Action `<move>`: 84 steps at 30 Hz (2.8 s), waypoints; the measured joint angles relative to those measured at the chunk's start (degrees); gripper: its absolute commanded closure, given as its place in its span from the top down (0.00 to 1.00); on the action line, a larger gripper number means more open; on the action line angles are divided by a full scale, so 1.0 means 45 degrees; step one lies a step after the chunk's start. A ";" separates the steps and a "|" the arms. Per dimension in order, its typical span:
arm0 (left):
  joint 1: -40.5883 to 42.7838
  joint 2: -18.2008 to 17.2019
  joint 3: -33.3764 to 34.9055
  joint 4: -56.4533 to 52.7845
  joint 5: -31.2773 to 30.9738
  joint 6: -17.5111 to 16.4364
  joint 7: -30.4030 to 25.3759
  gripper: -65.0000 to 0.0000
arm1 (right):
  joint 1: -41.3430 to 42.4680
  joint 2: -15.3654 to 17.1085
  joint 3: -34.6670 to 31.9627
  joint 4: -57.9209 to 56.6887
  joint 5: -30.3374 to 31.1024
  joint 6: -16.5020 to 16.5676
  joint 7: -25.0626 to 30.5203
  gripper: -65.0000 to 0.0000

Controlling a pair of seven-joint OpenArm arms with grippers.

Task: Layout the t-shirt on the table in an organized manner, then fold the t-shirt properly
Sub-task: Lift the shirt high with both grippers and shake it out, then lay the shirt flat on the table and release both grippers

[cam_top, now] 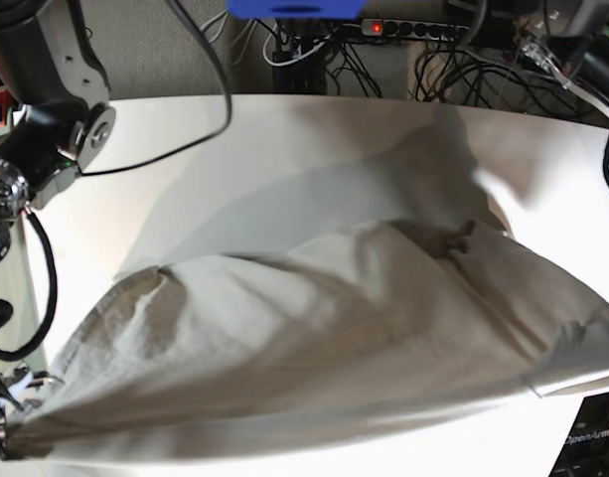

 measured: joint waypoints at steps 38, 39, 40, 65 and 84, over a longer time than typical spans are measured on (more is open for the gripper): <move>-0.3347 -0.0937 0.3560 -0.6382 -0.3211 -0.0160 0.1185 0.01 | -0.0010 0.0369 0.0408 -0.0971 0.0427 0.0034 0.0287 0.00; -0.2754 -0.0976 0.3322 -0.6212 -0.3434 -0.0155 0.1030 0.01 | -0.0690 0.0170 0.0549 -0.0554 0.0724 0.0019 0.0345 0.00; -0.2142 -0.0991 0.3094 -0.6067 -0.3667 -0.0155 0.0903 0.01 | -0.1379 -0.0029 0.0685 -0.0262 0.1088 0.0019 0.0476 0.00; 0.5236 0.1783 0.3774 -0.6747 -0.3225 -0.0102 0.0889 0.01 | -0.9772 -0.1273 0.1744 -0.0374 0.1763 0.0151 0.3575 0.00; 0.5217 0.0068 0.8160 -0.6999 -0.1617 -0.0044 0.0835 0.19 | -0.9942 0.0000 0.1715 -0.0787 0.1821 0.0141 0.3677 0.46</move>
